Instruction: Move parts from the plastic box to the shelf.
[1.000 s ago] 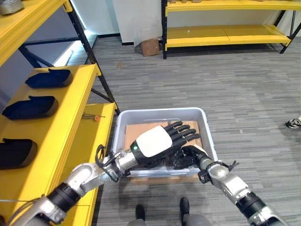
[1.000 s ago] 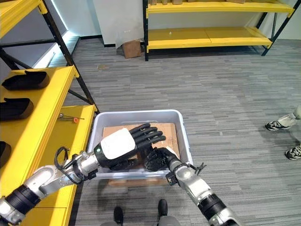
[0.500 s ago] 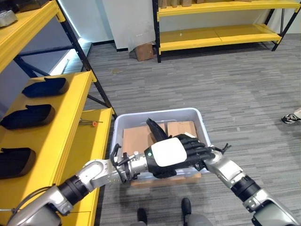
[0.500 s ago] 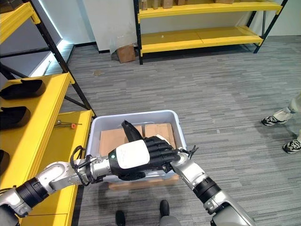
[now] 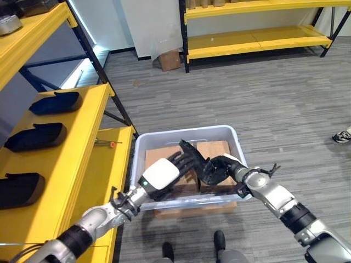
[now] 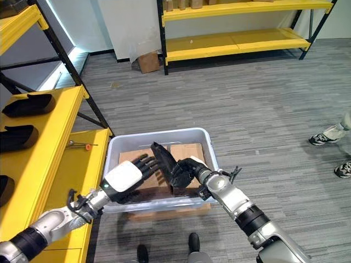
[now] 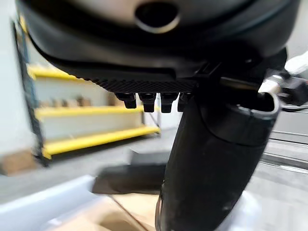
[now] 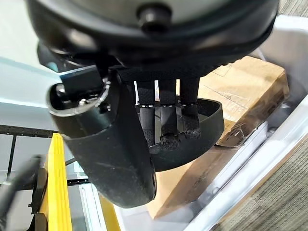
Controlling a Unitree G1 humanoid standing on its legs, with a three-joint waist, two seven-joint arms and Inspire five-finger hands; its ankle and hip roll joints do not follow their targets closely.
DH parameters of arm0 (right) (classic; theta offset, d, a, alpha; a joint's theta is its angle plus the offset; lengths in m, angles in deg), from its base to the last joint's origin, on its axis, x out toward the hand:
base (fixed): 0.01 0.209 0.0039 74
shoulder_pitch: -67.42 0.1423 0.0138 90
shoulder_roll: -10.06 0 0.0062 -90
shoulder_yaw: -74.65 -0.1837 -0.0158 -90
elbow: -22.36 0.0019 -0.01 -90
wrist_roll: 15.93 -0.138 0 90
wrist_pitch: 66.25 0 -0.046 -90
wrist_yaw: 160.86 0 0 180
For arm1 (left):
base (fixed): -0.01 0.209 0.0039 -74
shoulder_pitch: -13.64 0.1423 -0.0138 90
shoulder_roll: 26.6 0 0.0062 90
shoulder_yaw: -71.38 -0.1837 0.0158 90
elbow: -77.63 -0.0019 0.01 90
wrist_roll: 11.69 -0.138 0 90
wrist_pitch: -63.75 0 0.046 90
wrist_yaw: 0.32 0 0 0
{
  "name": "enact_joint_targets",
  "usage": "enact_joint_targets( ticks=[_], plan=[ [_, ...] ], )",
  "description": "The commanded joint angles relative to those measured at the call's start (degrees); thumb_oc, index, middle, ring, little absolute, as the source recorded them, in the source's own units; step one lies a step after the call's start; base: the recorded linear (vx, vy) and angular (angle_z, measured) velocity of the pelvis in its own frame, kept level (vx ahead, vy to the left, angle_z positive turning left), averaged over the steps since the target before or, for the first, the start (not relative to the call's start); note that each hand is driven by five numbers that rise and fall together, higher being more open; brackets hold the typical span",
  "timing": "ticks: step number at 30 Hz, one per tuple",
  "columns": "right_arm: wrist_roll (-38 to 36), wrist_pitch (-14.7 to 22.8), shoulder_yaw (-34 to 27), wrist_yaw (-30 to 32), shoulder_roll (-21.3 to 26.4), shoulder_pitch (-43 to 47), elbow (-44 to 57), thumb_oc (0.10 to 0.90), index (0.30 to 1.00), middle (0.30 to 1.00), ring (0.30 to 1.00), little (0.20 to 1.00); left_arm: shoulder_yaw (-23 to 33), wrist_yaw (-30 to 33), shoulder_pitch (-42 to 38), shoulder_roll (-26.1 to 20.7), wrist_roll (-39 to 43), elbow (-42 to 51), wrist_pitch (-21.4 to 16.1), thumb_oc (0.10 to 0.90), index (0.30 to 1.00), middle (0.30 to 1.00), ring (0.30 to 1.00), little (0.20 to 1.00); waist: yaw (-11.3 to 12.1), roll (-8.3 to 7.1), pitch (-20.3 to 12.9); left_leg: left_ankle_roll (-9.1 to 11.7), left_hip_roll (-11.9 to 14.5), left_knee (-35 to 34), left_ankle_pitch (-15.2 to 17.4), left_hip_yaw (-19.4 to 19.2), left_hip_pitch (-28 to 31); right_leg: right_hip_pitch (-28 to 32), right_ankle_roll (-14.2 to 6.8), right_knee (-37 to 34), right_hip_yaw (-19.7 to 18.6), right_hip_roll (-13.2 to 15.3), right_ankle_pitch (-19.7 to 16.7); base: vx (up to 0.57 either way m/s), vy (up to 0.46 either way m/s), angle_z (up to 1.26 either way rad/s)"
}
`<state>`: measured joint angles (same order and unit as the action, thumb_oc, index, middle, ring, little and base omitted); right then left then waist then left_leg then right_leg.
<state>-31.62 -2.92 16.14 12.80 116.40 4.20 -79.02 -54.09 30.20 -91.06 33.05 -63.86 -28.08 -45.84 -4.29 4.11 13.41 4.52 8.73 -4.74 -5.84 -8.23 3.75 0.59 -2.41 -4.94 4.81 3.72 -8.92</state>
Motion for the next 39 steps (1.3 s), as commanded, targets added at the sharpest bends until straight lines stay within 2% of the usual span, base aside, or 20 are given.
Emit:
enact_joint_targets(
  ticks=[1, 7, 8, 12, 17, 22, 31, 36, 39],
  plan=[
    [1.18, 7.02, -3.83, -2.11, -1.58, 5.07, 8.95, 0.4, 0.3, 0.3, 0.3, 0.3, 4.14, 7.27, -4.83, -0.76, 1.87, 0.4, 0.78, 0.9, 1.0, 1.0, 1.0, 1.0, 0.32, -3.0, -2.7, -0.03, -0.04, 1.65, 2.12, 0.28, 0.55, 1.9, -2.19, 4.93, -1.07, 3.02, 7.89, 0.0, 0.0, 0.0],
    [-0.87, 9.24, -2.68, -6.0, -0.3, 5.06, 12.82, 0.4, 0.3, 0.3, 0.3, 0.3, 4.47, 10.26, -4.12, 0.38, -1.17, -3.41, 0.08, 0.9, 1.0, 1.0, 1.0, 1.0, -0.07, -3.36, -2.59, -0.09, 0.02, 1.85, 2.39, 0.16, 0.59, 1.63, -2.26, 5.12, -1.69, 2.75, 7.93, 0.0, 0.0, 0.0],
    [-1.31, 9.31, -1.79, -8.47, -0.19, 5.5, 15.22, 0.4, 0.3, 0.3, 0.3, 0.3, 3.31, 12.98, -4.95, 0.86, -4.15, -5.08, 0.8, 0.9, 1.0, 1.0, 1.0, 1.0, -0.39, -3.47, -2.57, -0.17, -0.02, 1.83, 2.48, 0.08, 0.6, 1.53, -2.3, 5.13, -1.94, 2.67, 7.9, 0.0, 0.0, 0.0],
    [-2.52, 8.98, 0.65, -11.59, 0.16, 6.18, 18.51, 0.4, 0.3, 0.3, 0.3, 0.3, 1.49, 16.37, -6.84, 1.38, -5.42, -7.0, 1.51, 0.9, 1.0, 1.0, 1.0, 1.0, -0.74, -3.69, -2.48, -0.28, 0.05, 1.85, 2.49, -0.15, 0.48, 1.24, -2.41, 5.25, -2.25, 2.54, 7.87, 0.0, -0.002, -0.01],
    [-3.28, 8.66, 3.18, -12.69, 1.03, 7.72, 22.86, 0.4, 0.3, 0.3, 0.3, 0.3, -1.42, 14.66, -9.83, 1.93, -3.94, -6.44, 0.02, 0.9, 1.0, 1.0, 1.0, 1.0, -0.96, -3.96, -2.47, -0.54, -0.05, 2.09, 2.68, -0.04, 0.32, 1.16, -2.51, 5.42, -2.56, 2.33, 7.9, 0.0, -0.001, -0.01],
    [-5.22, 7.73, 4.04, -13.64, 1.24, 9.32, 23.83, 0.4, 0.3, 0.3, 0.3, 0.3, -2.76, 14.49, -10.59, 2.27, -3.17, -4.89, 0.86, 0.9, 1.0, 1.0, 1.0, 1.0, -1.0, -4.14, -2.5, -0.58, -0.09, 2.14, 2.76, 0.13, 0.37, 1.22, -2.45, 5.69, -2.84, 2.11, 8.2, 0.0, 0.0, 0.0],
    [-4.82, 7.7, 2.85, -12.58, 1.62, 9.08, 24.63, 0.4, 0.3, 0.3, 0.3, 0.3, -3.8, 8.07, -11.1, 1.67, 0.66, -2.56, 0.57, 0.9, 1.0, 1.0, 1.0, 1.0, -0.97, -4.16, -3.03, -0.71, -0.19, 1.88, 2.96, 0.15, 0.88, 1.85, -2.61, 5.25, -2.72, 2.09, 8.19, 0.0, 0.0, 0.0],
    [-4.58, 8.38, 1.35, -12.43, 1.97, 8.38, 25.02, 0.4, 0.3, 0.3, 0.3, 0.3, -2.84, 4.47, -8.39, 1.63, 2.82, -2.37, 1.59, 0.9, 1.0, 1.0, 1.0, 1.0, -0.91, -4.22, -3.29, -0.75, -0.22, 1.62, 3.07, 0.04, 1.24, 2.04, -2.6, 5.01, -2.82, 1.91, 8.25, 0.0, 0.0, 0.0],
    [-4.93, 9.17, 0.48, -12.52, 2.45, 8.36, 25.36, 0.4, 0.3, 0.3, 0.3, 0.3, -2.82, -2.28, -7.91, 1.39, 4.98, -0.16, 5.26, 0.9, 1.0, 1.0, 1.0, 1.0, -0.72, -4.07, -3.14, -0.77, -0.15, 1.81, 2.62, 0.12, 0.74, 1.6, -2.45, 5.17, -2.89, 1.79, 7.92, -0.03, -0.001, 0.0]
  ],
)
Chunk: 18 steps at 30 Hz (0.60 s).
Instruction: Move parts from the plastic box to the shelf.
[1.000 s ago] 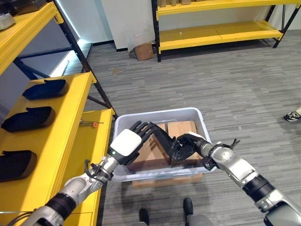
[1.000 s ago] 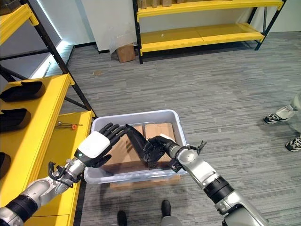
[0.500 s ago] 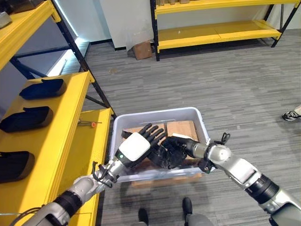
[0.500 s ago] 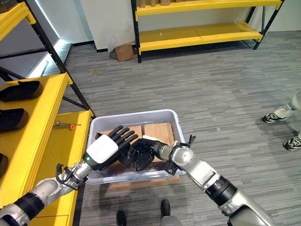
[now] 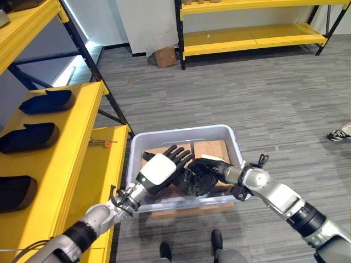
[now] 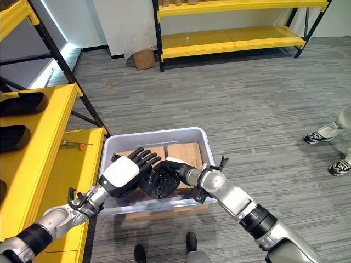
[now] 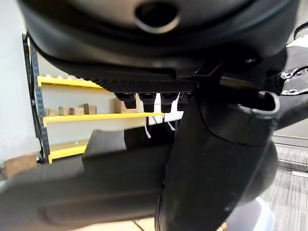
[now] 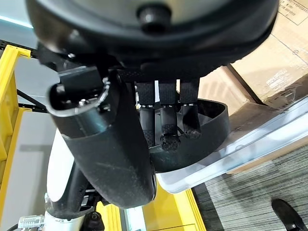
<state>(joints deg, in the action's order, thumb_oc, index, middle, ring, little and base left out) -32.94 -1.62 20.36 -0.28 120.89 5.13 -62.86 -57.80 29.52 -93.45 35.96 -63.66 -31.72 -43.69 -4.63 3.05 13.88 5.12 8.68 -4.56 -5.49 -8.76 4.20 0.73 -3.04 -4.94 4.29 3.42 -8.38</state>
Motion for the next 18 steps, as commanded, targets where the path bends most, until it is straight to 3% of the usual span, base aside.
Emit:
enact_joint_targets(
  ticks=[1, 2, 3, 9, 18],
  plan=[
    [-3.66, 7.89, -3.78, 0.57, -1.98, 7.4, 9.22, 0.4, 0.3, 0.3, 0.3, 0.3, 0.92, -2.15, -5.53, -1.5, 4.81, 3.83, 3.36, 0.9, 1.0, 1.0, 1.0, 1.0, -0.37, -2.98, -3.65, -1.33, -0.11, 1.51, 2.63, 0.71, 0.55, 1.75, -1.91, 5.1, -2.26, 2.14, 7.73, -0.06, -0.009, 0.0],
    [-3.63, 7.9, -4.03, 0.58, -1.88, 7.36, 9.4, 0.4, 0.3, 0.3, 0.3, 0.3, 1.16, -4.11, -5.51, -1.41, 4.93, 5.39, 4.61, 0.616, 0.602, 0.602, 0.602, 0.602, -0.27, -2.99, -3.61, -1.38, -0.06, 1.6, 2.24, 0.73, 0.24, 1.45, -1.81, 5.15, -2.28, 2.09, 7.37, 0.0, 0.0, 0.0],
    [-3.73, 7.44, -4.29, 0.54, -1.94, 7.4, 9.78, 0.4, 0.3, 0.3, 0.3, 0.3, 1.04, -6.01, -5.98, -1.23, 5.45, 6.65, 5.73, 0.4, 0.3, 0.3, 0.3, 0.3, -0.26, -3.0, -3.6, -1.48, -0.1, 1.51, 2.3, 0.8, 0.36, 1.61, -1.81, 5.11, -2.22, 2.06, 7.43, -0.04, -0.014, 0.01],
    [-4.68, 5.97, -5.74, 2.04, -2.01, 7.39, 11.54, 0.4, 0.3, 0.3, 0.3, 0.3, 1.19, -14.78, -5.86, 0.95, 4.39, 14.36, 8.38, 0.4, 0.3, 0.3, 0.3, 0.3, 0.0, -3.18, -4.13, -1.44, -0.16, 1.28, 2.25, 1.26, 0.71, 2.27, -1.72, 4.62, -1.85, 1.92, 7.47, 0.0, -0.001, 0.02],
    [-5.54, 4.95, -7.62, 2.67, -2.8, 6.79, 12.96, 0.4, 0.3, 0.3, 0.3, 0.3, 0.16, -22.54, -8.19, 1.59, 4.77, 20.43, 7.09, 0.4, 0.3, 0.3, 0.3, 0.3, -0.31, -3.11, -5.0, -1.44, -0.25, 1.12, 2.47, 1.23, 1.2, 2.76, -1.87, 4.37, -1.54, 1.89, 7.62, 0.0, 0.002, 0.01]
  ],
)
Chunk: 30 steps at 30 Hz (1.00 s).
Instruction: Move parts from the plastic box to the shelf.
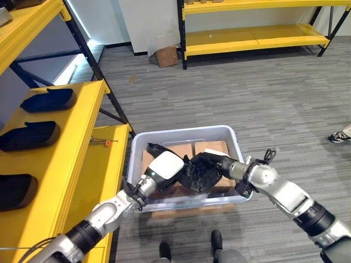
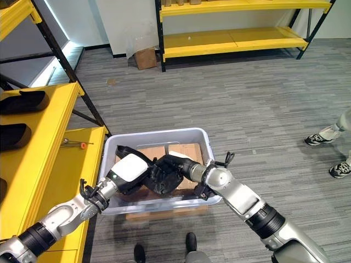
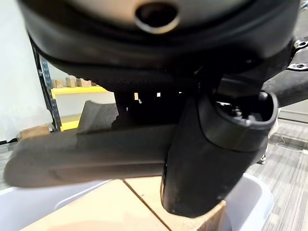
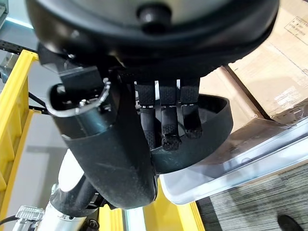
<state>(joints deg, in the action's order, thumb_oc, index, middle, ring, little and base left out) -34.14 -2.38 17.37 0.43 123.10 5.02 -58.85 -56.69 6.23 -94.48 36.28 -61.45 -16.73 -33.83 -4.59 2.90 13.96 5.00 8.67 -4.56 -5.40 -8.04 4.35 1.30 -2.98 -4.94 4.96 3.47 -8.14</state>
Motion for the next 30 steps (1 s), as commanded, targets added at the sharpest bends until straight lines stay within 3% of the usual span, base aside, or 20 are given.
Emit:
enact_joint_targets(
  ticks=[1, 10, 11, 12, 13, 16, 17, 22, 27, 30],
  plan=[
    [-4.43, 5.71, -4.69, 1.94, -5.02, 6.75, 9.13, 0.4, 0.3, 0.3, 0.3, 0.3, -1.03, 0.49, -7.32, 1.24, 2.78, 5.76, -2.87, 0.4, 0.3, 0.3, 0.3, 0.3, -0.39, -2.92, -5.15, -1.3, -0.22, 1.1, 2.39, 0.47, 1.1, 2.23, -1.93, 4.35, -2.21, 1.85, 7.4, 0.0, 0.0, 0.0],
    [-5.04, 6.82, -5.12, 3.18, -5.68, 5.85, 9.08, 0.4, 0.3, 0.3, 0.3, 0.3, -1.41, -2.95, -9.1, 2.4, 3.71, 9.02, -1.06, 0.4, 0.3, 0.3, 0.3, 0.3, -0.37, -3.05, -5.87, -1.53, -0.56, 0.8, 2.69, 0.43, 1.74, 3.0, -2.05, 3.92, -2.0, 1.94, 7.35, 0.0, 0.0, 0.0],
    [-5.74, 7.29, -5.15, 3.6, -5.71, 5.79, 9.12, 0.439, 0.355, 0.355, 0.355, 0.355, -1.35, -2.92, -9.14, 2.46, 3.45, 9.04, -1.06, 0.4, 0.3, 0.3, 0.3, 0.3, -0.35, -3.05, -5.93, -1.55, -0.61, 0.69, 2.7, 0.47, 1.84, 3.1, -2.05, 3.83, -1.99, 1.92, 7.34, -0.02, 0.025, 0.03],
    [-6.42, 7.95, -5.34, 4.38, -6.01, 5.7, 9.19, 0.643, 0.64, 0.64, 0.64, 0.64, -1.22, -2.98, -9.39, 2.34, 3.42, 9.18, -1.11, 0.4, 0.3, 0.3, 0.3, 0.3, -0.33, -3.03, -6.09, -1.55, -0.64, 0.55, 2.71, 0.42, 1.98, 3.21, -2.09, 3.75, -2.0, 1.94, 7.35, -0.01, 0.026, 0.03],
    [-7.23, 8.72, -5.49, 4.74, -6.26, 5.56, 9.13, 0.9, 1.0, 1.0, 1.0, 1.0, -1.11, -2.78, -9.54, 2.15, 3.52, 9.15, -1.18, 0.4, 0.3, 0.3, 0.3, 0.3, -0.29, -3.02, -6.22, -1.57, -0.66, 0.51, 2.73, 0.41, 2.03, 3.26, -2.12, 3.74, -1.98, 1.97, 7.35, 0.0, 0.0, 0.0],
    [-9.0, 9.31, -6.16, 5.7, -7.05, 4.77, 9.02, 0.9, 1.0, 1.0, 1.0, 1.0, -0.36, -3.03, -9.91, 1.59, 3.85, 9.61, -1.32, 0.4, 0.3, 0.3, 0.3, 0.3, -0.08, -2.92, -6.56, -1.61, -0.69, 0.47, 2.75, 0.45, 2.11, 3.38, -2.18, 3.72, -1.75, 2.05, 7.36, -0.01, 0.015, 0.01],
    [-10.95, 11.83, -6.87, 7.25, -7.43, 3.9, 8.64, 0.9, 1.0, 1.0, 1.0, 1.0, 0.55, -3.21, -9.8, 0.99, 3.83, 10.4, -1.19, 0.4, 0.3, 0.3, 0.3, 0.3, 0.09, -2.81, -6.68, -1.7, -0.74, 0.35, 2.7, 0.61, 2.23, 3.51, -2.17, 3.68, -1.65, 2.1, 7.32, -0.02, 0.042, 0.02],
    [-15.24, 15.42, -10.42, 9.76, -7.64, -0.51, 9.12, 0.9, 1.0, 1.0, 1.0, 1.0, 3.22, -3.04, -8.08, -0.93, 3.97, 11.54, -2.49, 0.4, 0.3, 0.3, 0.3, 0.3, 0.4, -2.61, -7.01, -1.75, -0.88, 0.23, 2.78, 0.88, 2.19, 3.71, -2.35, 3.51, -1.14, 2.33, 7.26, -0.01, 0.011, 0.01],
    [-20.9, 22.04, -16.74, 9.61, -8.79, -9.72, 9.63, 0.9, 1.0, 1.0, 1.0, 1.0, 10.4, -3.6, -1.75, -3.42, 4.39, 15.11, -4.88, 0.4, 0.3, 0.3, 0.3, 0.3, 1.29, -2.28, -7.13, -1.92, -1.04, 0.0, 2.84, 1.31, 2.01, 3.91, -2.81, 2.59, 0.45, 3.03, 6.67, -0.02, -0.019, 0.09],
    [-25.32, 25.09, -18.02, 11.39, -9.1, -11.15, 9.2, 0.9, 1.0, 1.0, 1.0, 1.0, 12.31, -5.38, -2.85, -4.59, 5.69, 14.44, -4.48, 0.4, 0.3, 0.3, 0.3, 0.3, 1.43, -2.15, -7.44, -1.67, -0.96, -0.37, 3.01, 1.57, 2.46, 4.59, -3.04, 1.82, 1.4, 3.14, 6.6, -0.01, -0.055, 0.13]
  ],
)
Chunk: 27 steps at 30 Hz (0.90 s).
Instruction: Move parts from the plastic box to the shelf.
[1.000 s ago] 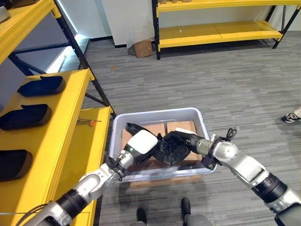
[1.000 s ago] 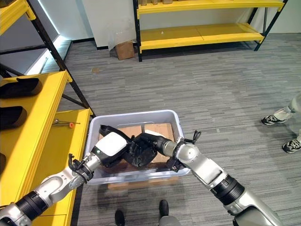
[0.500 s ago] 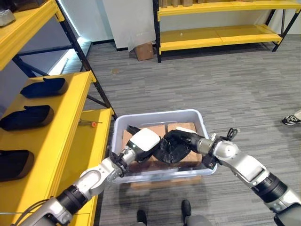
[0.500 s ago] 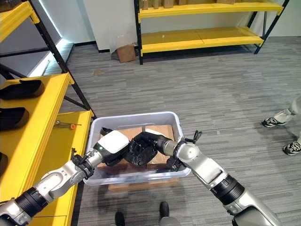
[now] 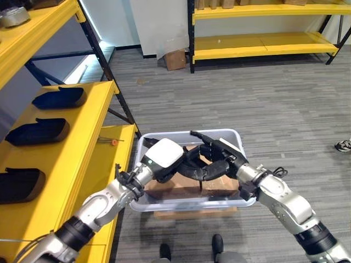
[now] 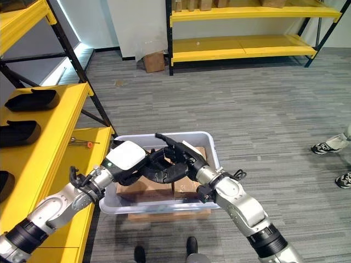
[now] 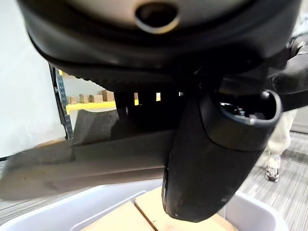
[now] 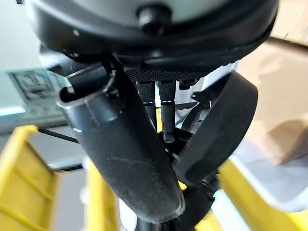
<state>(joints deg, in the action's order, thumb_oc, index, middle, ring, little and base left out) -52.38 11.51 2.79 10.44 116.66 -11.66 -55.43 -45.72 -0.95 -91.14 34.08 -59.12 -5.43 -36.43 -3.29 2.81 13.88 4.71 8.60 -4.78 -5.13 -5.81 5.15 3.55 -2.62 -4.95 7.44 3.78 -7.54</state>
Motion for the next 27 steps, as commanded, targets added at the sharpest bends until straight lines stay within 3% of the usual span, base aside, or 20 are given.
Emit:
enact_joint_targets(
  ticks=[1, 3, 4, 6, 7, 10, 15, 19, 27],
  plan=[
    [-8.56, 12.75, -4.46, 1.97, -3.1, 5.06, 5.07, 0.9, 1.0, 1.0, 1.0, 1.0, 1.71, 2.25, -7.19, -3.55, 4.33, 1.44, -2.19, 0.4, 0.3, 0.3, 0.3, 0.3, 0.16, -2.11, -7.67, -1.26, -0.8, -0.22, 2.19, -0.59, 1.27, 1.93, -3.34, 1.86, -0.74, 2.85, 5.62, -0.02, -0.073, 0.11],
    [-8.94, 13.95, -5.59, 1.36, -3.25, 3.86, 4.29, 0.9, 1.0, 1.0, 1.0, 1.0, 1.96, 5.32, -6.7, -4.93, 4.57, -1.95, -4.21, 0.4, 0.3, 0.3, 0.3, 0.3, 0.04, -2.11, -7.93, -1.16, -0.73, -0.22, 2.17, -0.58, 1.08, 1.74, -3.35, 1.85, -0.65, 2.82, 5.57, -0.02, -0.056, 0.03],
    [-8.19, 17.5, -8.06, -2.29, -3.98, -0.75, 2.3, 0.9, 1.0, 1.0, 1.0, 1.0, 2.54, 17.36, -1.83, -7.55, 1.67, -11.22, -10.51, 0.4, 0.3, 0.3, 0.3, 0.3, -0.23, -2.1, -8.05, -1.14, -0.63, -0.22, 2.21, -0.77, 0.84, 1.32, -3.28, 1.85, -0.9, 2.73, 5.45, -0.04, -0.072, 0.04],
    [-7.12, 20.83, -11.11, -6.28, -5.3, -4.75, -1.03, 0.9, 1.0, 1.0, 1.0, 1.0, 4.57, 33.44, 7.93, -7.55, -6.54, -19.49, -14.79, 0.4, 0.3, 0.3, 0.3, 0.3, -0.14, -1.94, -7.75, -1.25, -0.46, -0.21, 2.61, -0.82, 0.91, 1.17, -3.11, 2.23, -0.8, 2.61, 6.13, -0.03, -0.067, -0.03],
    [-6.76, 22.07, -11.63, -7.04, -5.38, -5.15, -2.64, 0.9, 1.0, 1.0, 1.0, 1.0, 5.06, 38.66, 11.13, -6.62, -9.87, -21.07, -14.53, 0.4, 0.3, 0.3, 0.3, 0.3, 0.01, -1.87, -7.4, -1.25, -0.38, -0.12, 2.64, -0.77, 0.81, 1.14, -2.91, 2.46, -0.56, 2.58, 6.45, -0.02, -0.04, -0.14],
    [-7.02, 23.28, -11.59, -5.6, -5.55, -3.95, -4.69, 0.9, 1.0, 1.0, 1.0, 1.0, 5.23, 45.25, 13.6, -4.73, -13.41, -24.2, -13.1, 0.4, 0.3, 0.3, 0.3, 0.3, 0.84, -1.59, -6.72, -1.13, -0.29, 0.15, 2.33, 0.07, -0.05, 0.74, -2.23, 3.15, 0.24, 2.49, 7.15, -0.05, -0.064, -0.04],
    [-7.55, 21.37, -11.16, 0.85, -5.31, 0.04, -7.47, 0.9, 1.0, 1.0, 1.0, 1.0, 5.27, 47.83, 13.43, -3.74, -12.27, -23.65, -11.22, 0.4, 0.3, 0.3, 0.3, 0.3, 2.99, -0.84, -5.7, -0.74, -0.82, 1.66, 2.11, 2.22, -1.73, 0.09, -1.2, 4.22, 1.85, 2.28, 7.94, -0.01, -0.073, 0.12],
    [-8.69, 21.63, -9.47, 1.47, -6.03, 1.83, -8.27, 0.9, 1.0, 1.0, 1.0, 1.0, 6.46, 47.79, 14.72, -3.83, -12.33, -19.39, -10.19, 0.4, 0.3, 0.3, 0.3, 0.3, 5.07, 0.18, -4.69, -0.12, -1.03, 1.43, 0.77, 5.18, -3.56, -0.65, -0.4, 4.94, 3.47, 1.64, 8.62, -0.04, -0.07, 0.3],
    [-8.36, 18.68, -6.44, 1.59, -7.81, 2.39, -8.57, 0.9, 1.0, 1.0, 1.0, 1.0, 8.63, 48.49, 17.39, -4.13, -11.67, -14.97, -9.31, 0.4, 0.3, 0.3, 0.3, 0.3, 7.44, 1.37, -4.43, 1.47, 0.43, -0.1, -2.88, 6.28, -6.59, -0.5, -0.12, 4.86, 7.05, 2.07, 8.79, 0.01, -0.021, 0.19]
  ],
)
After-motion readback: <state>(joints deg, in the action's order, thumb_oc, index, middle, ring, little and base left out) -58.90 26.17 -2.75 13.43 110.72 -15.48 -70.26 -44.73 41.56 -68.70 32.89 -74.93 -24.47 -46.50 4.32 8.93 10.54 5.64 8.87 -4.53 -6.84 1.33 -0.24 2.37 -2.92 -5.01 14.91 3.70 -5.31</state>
